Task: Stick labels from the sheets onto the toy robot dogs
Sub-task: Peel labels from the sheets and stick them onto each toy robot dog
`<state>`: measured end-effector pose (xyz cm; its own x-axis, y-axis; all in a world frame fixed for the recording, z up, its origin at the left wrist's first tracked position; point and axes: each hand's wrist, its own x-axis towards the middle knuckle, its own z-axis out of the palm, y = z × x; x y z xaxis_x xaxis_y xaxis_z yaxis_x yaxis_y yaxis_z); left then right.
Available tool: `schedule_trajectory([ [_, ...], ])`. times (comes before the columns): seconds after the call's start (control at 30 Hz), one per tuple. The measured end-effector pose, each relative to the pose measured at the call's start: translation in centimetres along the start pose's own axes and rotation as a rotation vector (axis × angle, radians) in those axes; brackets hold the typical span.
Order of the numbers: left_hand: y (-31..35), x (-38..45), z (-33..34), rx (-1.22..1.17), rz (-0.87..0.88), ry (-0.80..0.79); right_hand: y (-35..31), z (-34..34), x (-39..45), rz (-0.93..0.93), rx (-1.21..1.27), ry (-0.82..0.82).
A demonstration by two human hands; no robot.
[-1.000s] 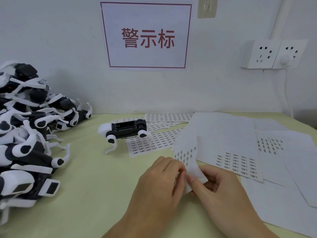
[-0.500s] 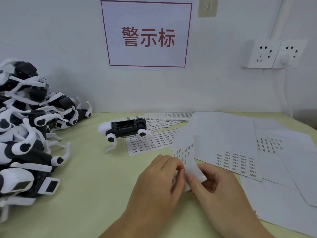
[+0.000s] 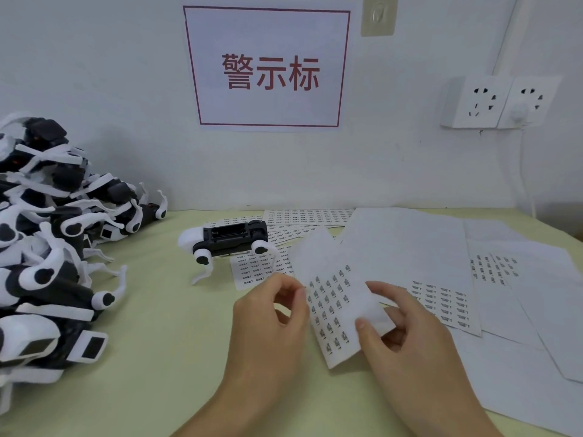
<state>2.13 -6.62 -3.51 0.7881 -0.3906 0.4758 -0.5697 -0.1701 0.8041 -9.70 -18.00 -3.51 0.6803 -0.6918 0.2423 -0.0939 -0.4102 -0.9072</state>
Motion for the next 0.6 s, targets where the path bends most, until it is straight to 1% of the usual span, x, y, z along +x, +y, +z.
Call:
schedule_trajectory([
  [0.1, -0.1, 0.2, 0.0, -0.041, -0.052, 0.052, 0.0, -0.4, 0.4, -0.003, -0.021, 0.103],
  [0.2, 0.2, 0.0, 0.0, -0.045, -0.009, 0.087, -0.4, -0.4, 0.4, -0.060, -0.164, 0.147],
  [0.27, 0.5, -0.1, 0.0, -0.032, 0.044, 0.098, -0.9, -0.5, 0.0, -0.156, -0.171, 0.139],
  [0.3, 0.6, -0.2, 0.0, -0.022, 0.077, 0.101, -1.2, -0.5, -0.2, -0.209, -0.136, 0.096],
  [0.33, 0.6, -0.3, 0.0, -0.007, 0.116, 0.102, -1.4, -0.4, -0.5, -0.237, -0.073, 0.010],
  [0.4, 0.8, -0.6, 0.0, 0.019, 0.194, 0.096, -2.1, -0.1, -1.3, -0.190, 0.116, -0.230],
  [0.43, 0.8, -0.6, 0.0, 0.029, 0.222, 0.094, -2.3, 0.1, -1.5, -0.148, 0.202, -0.326],
  [0.5, 0.7, -0.7, -0.1, 0.044, 0.252, 0.098, -2.3, 0.4, -1.6, -0.087, 0.273, -0.409],
  [0.6, 0.6, -0.8, 0.0, 0.082, 0.302, 0.082, -2.1, 0.3, -1.3, -0.046, 0.319, -0.443],
])
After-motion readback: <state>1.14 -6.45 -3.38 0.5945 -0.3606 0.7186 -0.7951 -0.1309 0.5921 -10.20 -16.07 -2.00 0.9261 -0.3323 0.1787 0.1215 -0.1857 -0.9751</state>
